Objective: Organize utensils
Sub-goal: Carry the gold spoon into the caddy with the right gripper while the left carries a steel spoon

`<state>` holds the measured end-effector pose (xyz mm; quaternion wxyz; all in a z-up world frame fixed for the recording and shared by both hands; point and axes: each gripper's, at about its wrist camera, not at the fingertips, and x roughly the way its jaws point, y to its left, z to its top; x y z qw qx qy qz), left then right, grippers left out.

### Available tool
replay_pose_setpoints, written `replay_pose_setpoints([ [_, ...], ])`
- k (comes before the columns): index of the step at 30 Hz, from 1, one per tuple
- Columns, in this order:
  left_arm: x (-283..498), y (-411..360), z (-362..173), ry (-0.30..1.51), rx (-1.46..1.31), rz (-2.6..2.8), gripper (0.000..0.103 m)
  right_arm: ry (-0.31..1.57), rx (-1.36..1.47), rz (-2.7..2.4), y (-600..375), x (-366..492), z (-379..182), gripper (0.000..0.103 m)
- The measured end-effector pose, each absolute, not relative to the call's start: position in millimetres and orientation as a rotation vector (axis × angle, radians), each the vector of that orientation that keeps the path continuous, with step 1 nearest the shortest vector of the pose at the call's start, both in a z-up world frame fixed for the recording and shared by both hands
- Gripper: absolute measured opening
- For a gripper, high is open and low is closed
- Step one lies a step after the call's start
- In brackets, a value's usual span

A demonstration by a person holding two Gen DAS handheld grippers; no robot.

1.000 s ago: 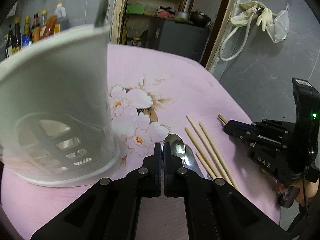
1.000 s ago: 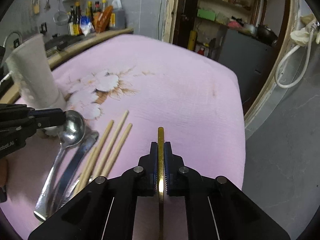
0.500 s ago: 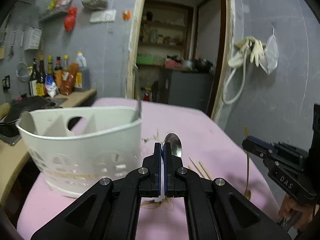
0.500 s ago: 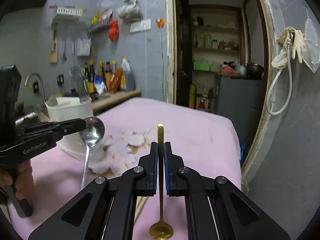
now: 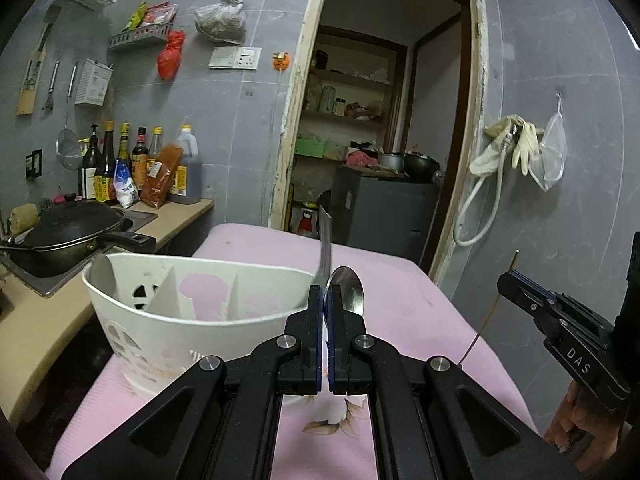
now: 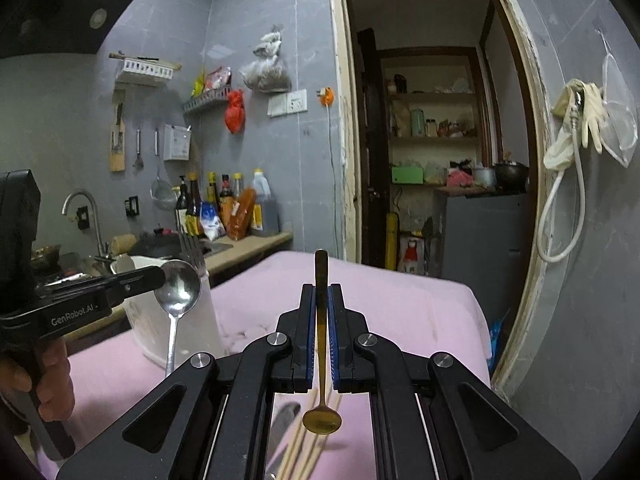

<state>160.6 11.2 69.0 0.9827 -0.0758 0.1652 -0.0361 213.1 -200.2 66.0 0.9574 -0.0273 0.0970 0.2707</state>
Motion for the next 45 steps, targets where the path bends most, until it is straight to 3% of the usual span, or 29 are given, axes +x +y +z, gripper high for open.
replay_pose_setpoints([
  [22,142.6,127.0,154.9,0.107,-0.09,0.255,0.0,0.019,-0.043,0.847,-108.8,195.2,148.1,0.004],
  [31,159.3,164.2,132.6,0.083,-0.014,0.433,0.0,0.004,-0.115,0.85,-53.8,207.7,143.2,0.004],
  [45,190.1,150.9,82.3,0.112,0.052,0.455,0.0,0.116,-0.181,0.814,-31.0,231.7,98.1,0.004],
])
